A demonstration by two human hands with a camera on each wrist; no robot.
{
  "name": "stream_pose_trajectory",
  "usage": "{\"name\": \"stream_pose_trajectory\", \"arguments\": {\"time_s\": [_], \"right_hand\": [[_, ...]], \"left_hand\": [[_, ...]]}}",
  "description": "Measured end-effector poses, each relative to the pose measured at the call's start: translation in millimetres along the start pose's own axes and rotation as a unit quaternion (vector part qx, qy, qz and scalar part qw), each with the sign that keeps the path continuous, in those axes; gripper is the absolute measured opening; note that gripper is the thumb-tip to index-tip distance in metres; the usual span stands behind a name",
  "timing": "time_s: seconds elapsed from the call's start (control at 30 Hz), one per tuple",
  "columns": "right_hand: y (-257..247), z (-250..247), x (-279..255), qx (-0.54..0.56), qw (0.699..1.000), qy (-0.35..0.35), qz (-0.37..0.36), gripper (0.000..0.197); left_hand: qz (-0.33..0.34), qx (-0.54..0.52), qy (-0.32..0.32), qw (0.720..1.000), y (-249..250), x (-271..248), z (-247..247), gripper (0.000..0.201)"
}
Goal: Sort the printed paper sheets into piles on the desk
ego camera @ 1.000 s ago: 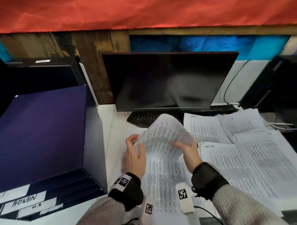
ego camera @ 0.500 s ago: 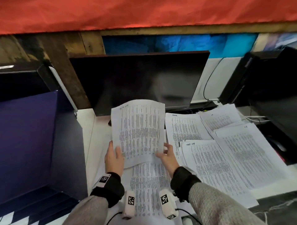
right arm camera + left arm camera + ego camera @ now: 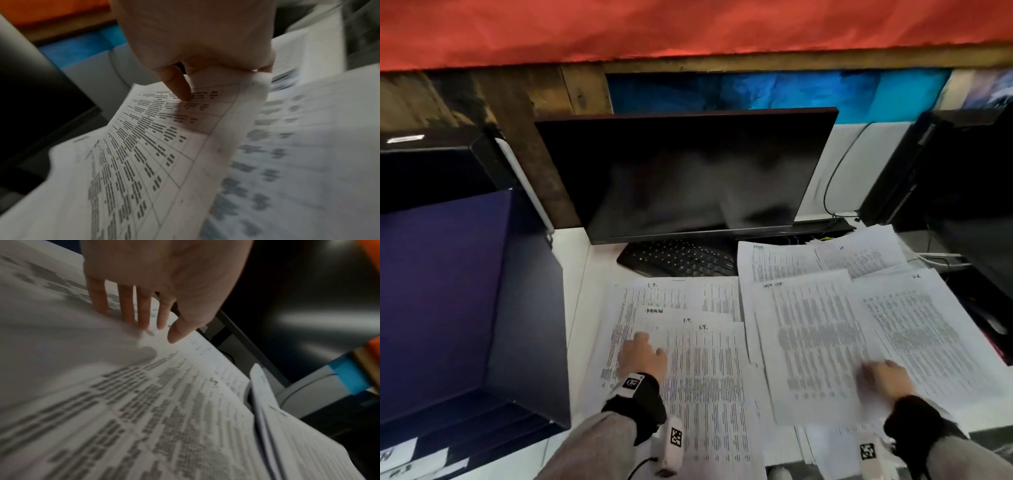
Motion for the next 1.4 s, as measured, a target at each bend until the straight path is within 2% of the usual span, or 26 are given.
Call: {"name": "stream_pose_trajectory", "arguments": {"time_s": [0.07, 0.17, 0.23, 0.3, 0.37, 0.43, 0.5, 0.57, 0.67, 0.77, 0.8, 0.87, 0.97, 1.07, 1.2, 1.3, 1.4], "right_hand": [[20, -11, -1, -0.069, 0.996, 0.015, 0.056, 0.027], [30, -17, -15, -0.165, 0.974, 0.083, 0.132, 0.065], [8, -10, -33, -0.216, 0.961, 0.143, 0.094, 0.07], [-24, 18, -47, -0.223, 0.963, 0.154, -0.015, 0.064], [-54, 64, -61, -0.203, 0.962, 0.089, -0.158, 0.04], [-67, 119, -77, -0.214, 0.947, -0.019, -0.238, 0.017], [-62, 166, -88, -0.26, 0.934, -0.087, -0.23, 0.019], [-55, 196, -89, -0.315, 0.917, -0.101, -0.224, 0.032], [-50, 210, -88, -0.344, 0.907, -0.113, -0.215, 0.034], [-53, 212, -88, -0.345, 0.903, -0.115, -0.229, 0.032], [-56, 209, -89, -0.344, 0.903, -0.109, -0.233, 0.031], [-65, 203, -92, -0.323, 0.911, -0.092, -0.237, 0.032], [-81, 199, -100, -0.273, 0.926, -0.092, -0.246, 0.039], [-103, 202, -108, -0.29, 0.904, -0.073, -0.306, 0.043], [-130, 221, -106, -0.365, 0.85, -0.108, -0.364, 0.07], [-142, 237, -97, -0.401, 0.833, -0.181, -0.334, 0.076], [-147, 245, -85, -0.411, 0.838, -0.201, -0.296, 0.063]], "left_hand": [[-0.028, 0.008, 0.008, 1.0, -19, 6, -2, 0.05], [-0.01, 0.03, 0.013, 0.999, -28, 11, 2, 0.063], [-0.007, 0.065, 0.017, 0.998, -29, 10, 3, 0.064], [-0.006, 0.091, 0.017, 0.996, -30, 10, 7, 0.063], [0.004, 0.059, 0.01, 0.998, -29, 10, 10, 0.061], [0.013, 0.003, -0.001, 1.0, -28, 11, 11, 0.06], [0.004, -0.033, -0.012, 0.999, -28, 13, 9, 0.057], [-0.012, -0.082, -0.027, 0.996, -30, 14, 8, 0.057], [-0.018, -0.169, -0.062, 0.983, -32, 16, 13, 0.054], [0.029, -0.22, -0.086, 0.971, -33, 13, 16, 0.033], [0.054, -0.216, -0.09, 0.971, -32, 11, 14, 0.028], [0.092, -0.186, -0.084, 0.975, -32, 9, 8, 0.033], [0.134, -0.049, -0.015, 0.99, -35, 13, -13, 0.04], [0.168, 0.023, -0.006, 0.985, -38, 16, -19, 0.036], [0.196, 0.087, -0.022, 0.976, -40, 15, -17, 0.046], [0.204, 0.094, -0.024, 0.974, -44, 14, -19, 0.047], [0.217, 0.106, -0.029, 0.97, -48, 13, -20, 0.047]]}}
Point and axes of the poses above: each hand's wrist, its own x-axis towards the middle knuckle, its own z-axis out of the palm, y = z × x, the point moved 7 cm from there along x, towards the middle knuckle, and after that the axes turned 2 degrees about -y, right-handed, at the moved point
